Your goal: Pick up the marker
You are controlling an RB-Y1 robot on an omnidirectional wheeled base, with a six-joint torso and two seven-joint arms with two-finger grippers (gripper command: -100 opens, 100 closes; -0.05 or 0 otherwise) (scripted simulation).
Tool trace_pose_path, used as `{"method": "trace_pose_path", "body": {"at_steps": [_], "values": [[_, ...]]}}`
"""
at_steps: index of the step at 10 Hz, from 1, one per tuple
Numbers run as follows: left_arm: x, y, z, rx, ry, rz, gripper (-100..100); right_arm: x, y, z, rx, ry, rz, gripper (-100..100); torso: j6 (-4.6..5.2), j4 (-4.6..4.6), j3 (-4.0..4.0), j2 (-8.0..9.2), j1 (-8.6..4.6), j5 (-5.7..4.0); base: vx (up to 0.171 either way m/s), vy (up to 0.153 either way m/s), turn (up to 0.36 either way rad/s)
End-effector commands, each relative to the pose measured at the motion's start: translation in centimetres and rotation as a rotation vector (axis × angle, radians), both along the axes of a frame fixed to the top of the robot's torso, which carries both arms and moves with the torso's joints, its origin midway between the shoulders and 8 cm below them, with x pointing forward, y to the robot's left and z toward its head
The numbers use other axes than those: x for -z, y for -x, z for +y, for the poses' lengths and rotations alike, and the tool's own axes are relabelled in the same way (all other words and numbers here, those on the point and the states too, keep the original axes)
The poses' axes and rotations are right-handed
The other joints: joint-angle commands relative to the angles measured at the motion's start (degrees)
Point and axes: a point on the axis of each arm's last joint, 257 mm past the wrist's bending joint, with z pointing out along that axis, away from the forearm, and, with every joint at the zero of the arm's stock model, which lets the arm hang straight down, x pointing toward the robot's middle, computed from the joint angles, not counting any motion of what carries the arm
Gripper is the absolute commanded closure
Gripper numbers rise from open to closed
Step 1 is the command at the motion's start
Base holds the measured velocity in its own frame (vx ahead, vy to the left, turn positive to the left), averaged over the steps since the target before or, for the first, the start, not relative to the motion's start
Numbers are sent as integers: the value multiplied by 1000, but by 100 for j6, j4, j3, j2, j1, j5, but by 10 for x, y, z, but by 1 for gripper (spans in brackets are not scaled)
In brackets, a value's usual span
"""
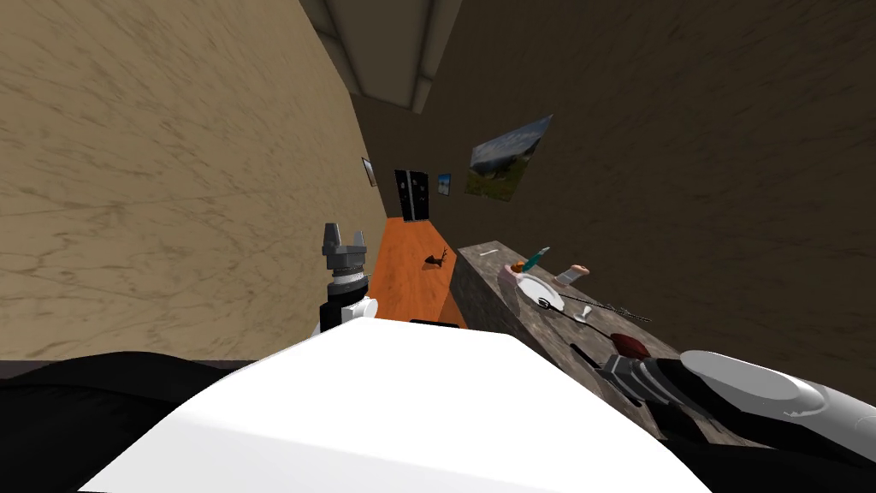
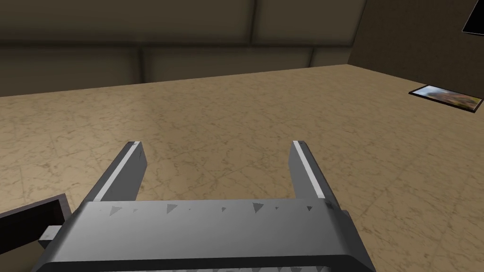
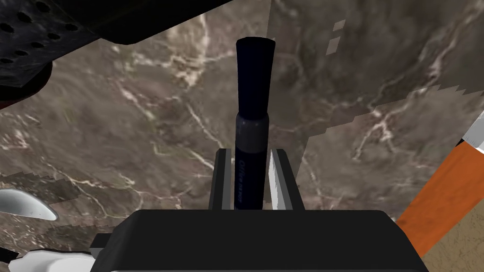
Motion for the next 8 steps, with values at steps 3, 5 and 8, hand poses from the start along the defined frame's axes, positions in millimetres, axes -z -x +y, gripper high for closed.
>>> {"method": "trace_pose_path", "body": {"at_steps": [3,5,8], "values": [[0,0,0,0,0,0,0,-5,4,-3,-40,-2,1,100,2,2,7,13,1,0,69,15,-99],[0,0,0,0,0,0,0,-7,6,-4,-60,-2,2,100,2,2,7,13,3,1,71,16,-86],[0,0,0,0,0,0,0,-12,10,-7,-91,-2,1,100,0,1,3,5,3,1,93,21,-119]]}}
